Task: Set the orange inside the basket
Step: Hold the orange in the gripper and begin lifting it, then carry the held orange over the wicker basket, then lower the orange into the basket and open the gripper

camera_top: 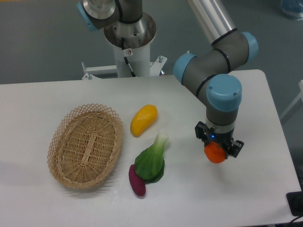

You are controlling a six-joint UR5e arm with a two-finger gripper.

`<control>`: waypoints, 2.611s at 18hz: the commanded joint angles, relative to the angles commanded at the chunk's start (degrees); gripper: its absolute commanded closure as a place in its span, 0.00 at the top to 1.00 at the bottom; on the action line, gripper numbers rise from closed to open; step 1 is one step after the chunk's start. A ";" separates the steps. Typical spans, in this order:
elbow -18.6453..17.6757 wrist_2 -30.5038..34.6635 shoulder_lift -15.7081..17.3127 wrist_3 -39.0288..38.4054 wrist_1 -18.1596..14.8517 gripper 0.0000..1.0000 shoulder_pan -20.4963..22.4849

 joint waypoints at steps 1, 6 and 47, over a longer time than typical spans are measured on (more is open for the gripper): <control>0.00 0.00 0.00 -1.05 0.00 0.52 -0.79; -0.09 -0.35 -0.61 -11.14 3.24 0.52 -5.79; -9.76 -0.97 -0.26 -23.47 11.69 1.00 -32.87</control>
